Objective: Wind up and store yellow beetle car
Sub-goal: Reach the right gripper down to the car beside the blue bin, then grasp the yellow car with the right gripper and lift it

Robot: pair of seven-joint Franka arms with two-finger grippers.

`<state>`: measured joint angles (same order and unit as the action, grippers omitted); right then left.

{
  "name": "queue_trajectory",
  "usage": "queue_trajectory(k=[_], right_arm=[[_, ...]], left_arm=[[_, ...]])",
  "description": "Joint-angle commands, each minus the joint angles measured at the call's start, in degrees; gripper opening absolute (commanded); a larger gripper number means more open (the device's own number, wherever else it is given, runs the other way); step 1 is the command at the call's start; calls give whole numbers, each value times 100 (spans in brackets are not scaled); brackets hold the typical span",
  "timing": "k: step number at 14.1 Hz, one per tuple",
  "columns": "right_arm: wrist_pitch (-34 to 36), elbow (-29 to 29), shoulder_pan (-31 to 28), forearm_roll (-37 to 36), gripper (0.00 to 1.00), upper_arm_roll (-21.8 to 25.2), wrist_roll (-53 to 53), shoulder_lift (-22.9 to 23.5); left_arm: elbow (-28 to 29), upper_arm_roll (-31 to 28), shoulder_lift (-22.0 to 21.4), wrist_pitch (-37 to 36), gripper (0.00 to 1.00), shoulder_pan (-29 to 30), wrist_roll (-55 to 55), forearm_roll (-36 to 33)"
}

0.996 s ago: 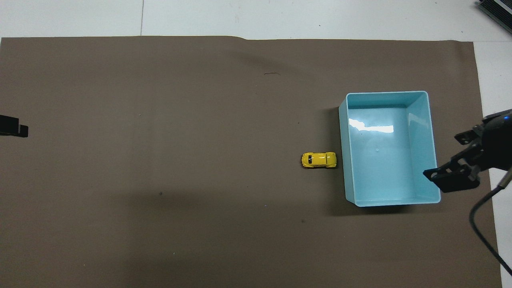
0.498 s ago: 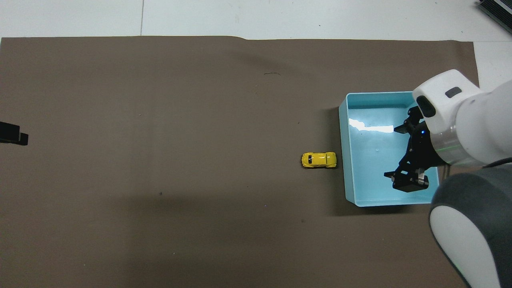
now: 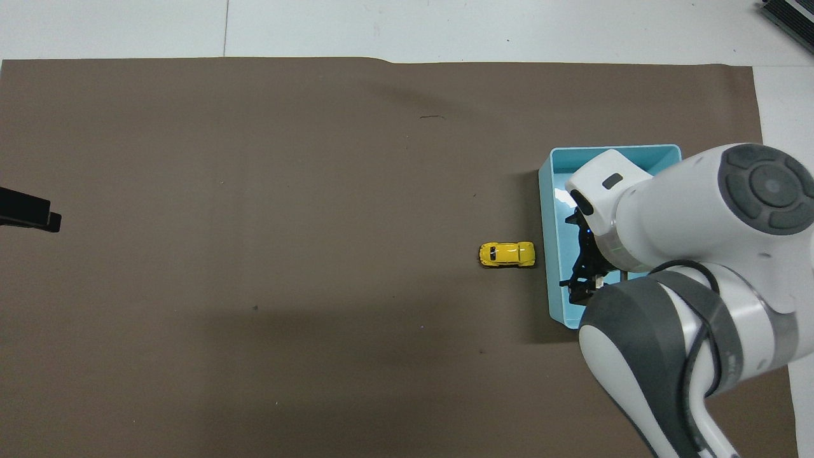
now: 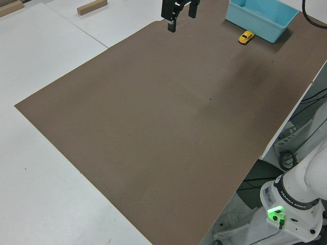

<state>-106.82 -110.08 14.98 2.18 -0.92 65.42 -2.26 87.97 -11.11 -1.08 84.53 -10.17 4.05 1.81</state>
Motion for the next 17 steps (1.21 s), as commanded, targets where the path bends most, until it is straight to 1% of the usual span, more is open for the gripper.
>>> queue_trajectory(k=[1,4,6,8,10,14,17], right_arm=[[-514,-285,5,-95,100,22,252,190],[-875,-382,22,-121,100,22,270,444],[-1094,-435,110,-270,100,22,261,664],[-1585,-785,128,-297,100,22,261,709],[-1964,-1006,128,-297,100,22,235,779],[-2404,-1033,154,-306,100,22,182,1209],[-2589,-1033,408,-306,100,22,-72,1367]], left_arm=[[-113,-49,46,-77,100,-64,-80,-58],[-114,-58,38,-86,100,14,-89,-67],[-114,-67,38,-86,100,23,-89,-67],[-114,-58,38,-86,100,6,-89,-67],[-114,-58,38,-86,100,-3,-89,-67],[-114,-58,38,-86,100,15,-89,-67],[-114,-58,38,-86,100,15,-89,-67]])
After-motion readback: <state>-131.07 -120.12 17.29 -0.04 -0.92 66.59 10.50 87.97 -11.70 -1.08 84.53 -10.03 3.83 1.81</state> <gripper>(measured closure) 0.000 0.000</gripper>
